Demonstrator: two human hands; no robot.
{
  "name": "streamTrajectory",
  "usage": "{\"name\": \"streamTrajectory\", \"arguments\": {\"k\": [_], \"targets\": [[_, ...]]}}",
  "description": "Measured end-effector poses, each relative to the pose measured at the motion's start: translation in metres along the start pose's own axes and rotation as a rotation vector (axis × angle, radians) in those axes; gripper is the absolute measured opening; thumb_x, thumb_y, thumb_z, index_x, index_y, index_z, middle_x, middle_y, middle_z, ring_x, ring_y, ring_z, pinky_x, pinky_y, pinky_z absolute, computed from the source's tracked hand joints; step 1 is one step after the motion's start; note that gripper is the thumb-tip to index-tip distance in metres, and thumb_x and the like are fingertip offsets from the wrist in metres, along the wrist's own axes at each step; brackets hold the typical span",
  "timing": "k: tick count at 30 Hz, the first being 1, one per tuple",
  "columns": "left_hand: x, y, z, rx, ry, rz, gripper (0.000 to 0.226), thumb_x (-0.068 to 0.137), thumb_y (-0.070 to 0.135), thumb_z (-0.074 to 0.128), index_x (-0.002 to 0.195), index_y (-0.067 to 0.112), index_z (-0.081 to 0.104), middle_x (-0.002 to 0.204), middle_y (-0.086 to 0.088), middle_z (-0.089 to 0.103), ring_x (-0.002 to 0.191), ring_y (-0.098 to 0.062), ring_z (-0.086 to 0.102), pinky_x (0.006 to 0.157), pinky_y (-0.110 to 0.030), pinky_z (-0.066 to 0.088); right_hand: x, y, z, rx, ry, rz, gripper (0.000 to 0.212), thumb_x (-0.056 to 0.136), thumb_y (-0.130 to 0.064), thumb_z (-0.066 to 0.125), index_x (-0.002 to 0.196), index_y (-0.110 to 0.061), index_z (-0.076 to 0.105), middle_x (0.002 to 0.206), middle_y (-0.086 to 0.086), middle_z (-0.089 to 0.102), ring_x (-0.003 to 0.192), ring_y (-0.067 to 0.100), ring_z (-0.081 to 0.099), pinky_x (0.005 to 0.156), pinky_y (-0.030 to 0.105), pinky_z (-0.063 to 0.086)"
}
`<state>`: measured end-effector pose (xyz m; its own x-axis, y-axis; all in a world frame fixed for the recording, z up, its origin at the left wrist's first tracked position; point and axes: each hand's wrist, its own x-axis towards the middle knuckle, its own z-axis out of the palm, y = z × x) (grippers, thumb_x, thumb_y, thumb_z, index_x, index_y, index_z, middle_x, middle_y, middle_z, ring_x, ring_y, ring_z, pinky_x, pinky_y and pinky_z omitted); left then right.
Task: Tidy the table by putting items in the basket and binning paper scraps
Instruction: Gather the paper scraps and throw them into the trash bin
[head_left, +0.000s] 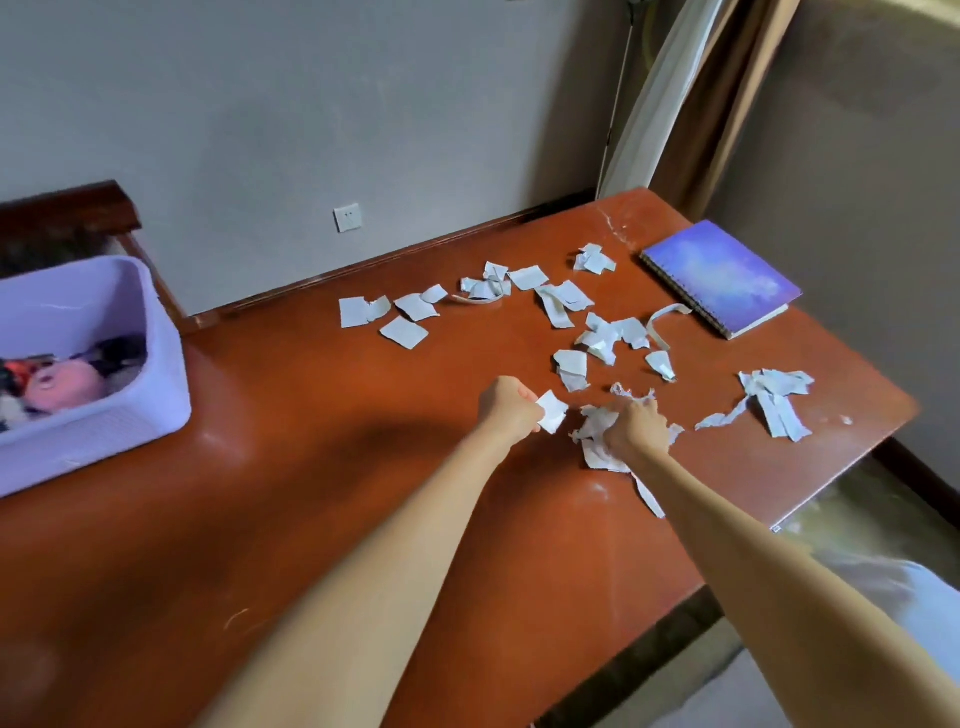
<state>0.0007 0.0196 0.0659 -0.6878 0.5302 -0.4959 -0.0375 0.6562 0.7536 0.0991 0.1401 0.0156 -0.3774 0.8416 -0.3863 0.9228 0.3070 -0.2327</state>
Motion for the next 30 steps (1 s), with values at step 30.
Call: {"name": "streamTrajectory", "arguments": {"k": [30], "targets": [[0.014, 0.028, 0.139, 0.459, 0.181, -0.255, 0.057, 0.083, 0.015, 0.07, 0.131, 0.007, 0.041, 0.136, -0.014, 0.045, 0.125, -0.027, 0.049, 0.097, -0.032, 0.045, 0.088, 0.05, -0.059, 0.28, -0.397, -0.372, 0.043, 0.085, -0.008, 0.064, 0.127, -0.011, 0.051, 0.132, 0.01, 0.052, 0.107, 0.025, 0.057, 0.083, 0.025, 0.05]]}}
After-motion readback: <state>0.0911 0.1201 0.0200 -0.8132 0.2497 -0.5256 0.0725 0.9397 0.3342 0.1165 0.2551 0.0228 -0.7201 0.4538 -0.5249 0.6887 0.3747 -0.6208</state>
